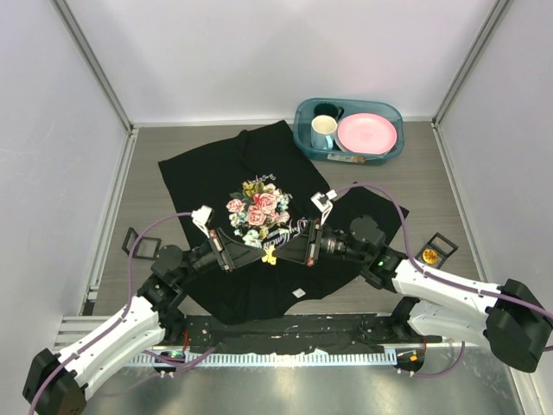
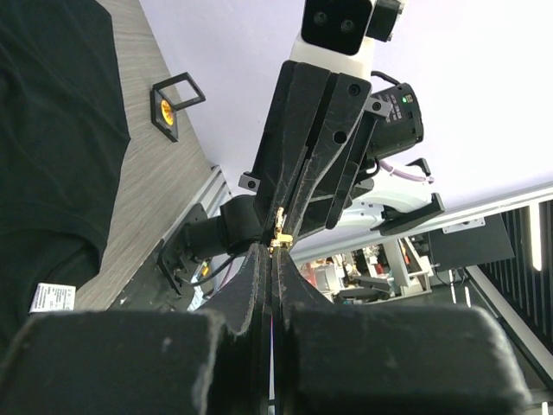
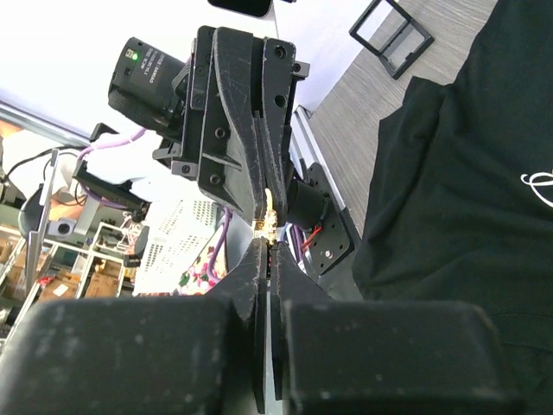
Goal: Remove the brooch from the garment
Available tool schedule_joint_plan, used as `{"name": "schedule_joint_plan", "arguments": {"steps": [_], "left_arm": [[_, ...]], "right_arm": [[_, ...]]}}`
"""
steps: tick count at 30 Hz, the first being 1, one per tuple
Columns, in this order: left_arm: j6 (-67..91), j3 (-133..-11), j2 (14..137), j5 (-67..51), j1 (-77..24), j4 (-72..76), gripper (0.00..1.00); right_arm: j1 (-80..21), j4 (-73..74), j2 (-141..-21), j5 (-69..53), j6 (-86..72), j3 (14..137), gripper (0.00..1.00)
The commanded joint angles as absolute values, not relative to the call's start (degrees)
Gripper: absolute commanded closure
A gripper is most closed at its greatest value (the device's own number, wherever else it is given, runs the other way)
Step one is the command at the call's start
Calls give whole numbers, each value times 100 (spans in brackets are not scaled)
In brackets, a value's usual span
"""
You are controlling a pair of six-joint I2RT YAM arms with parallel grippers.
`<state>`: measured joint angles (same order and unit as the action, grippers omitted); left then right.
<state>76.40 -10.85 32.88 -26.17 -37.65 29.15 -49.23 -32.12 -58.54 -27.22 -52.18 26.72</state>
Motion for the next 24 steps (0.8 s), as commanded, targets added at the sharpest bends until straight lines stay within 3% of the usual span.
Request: {"name": "schedule_joint_plan", "arguments": {"steps": [1, 4, 5, 8, 11, 17, 20, 24], "left_arm": [[7498, -1379, 3050, -2532, -3779, 2070, 100], [7348, -1652, 2753, -2322, -3779, 1075, 74], [7313, -1818, 2655, -2251, -3779, 768, 53], [7295, -2213, 2233, -1873, -3779, -507, 35], [7426, -2811, 1873, -1303, -3779, -1929, 23], [8311, -4191, 1915, -125, -3779, -4829, 23], [8840, -4613, 2126, -53, -3779, -5229, 27], [9534, -4772, 2521, -79, -3779, -4975, 20]], "right_arm": [[-4939, -3665, -5898, -3015, -4852, 2909, 99], [-4939, -3079, -5897, -2883, -4291, 3093, 99], [-4939, -2902, -5897, -2857, -3906, 3146, 99], [-4940, -2234, -5862, -2532, -3028, 3339, 99], [-4957, -1803, -5775, -2077, -2402, 3436, 99], [-5132, -2091, -5888, -1635, -881, 3489, 99], [-5457, -2539, -6011, -1259, 611, 3366, 99], [-6010, -2987, -6441, -635, 2134, 3401, 99]]}}
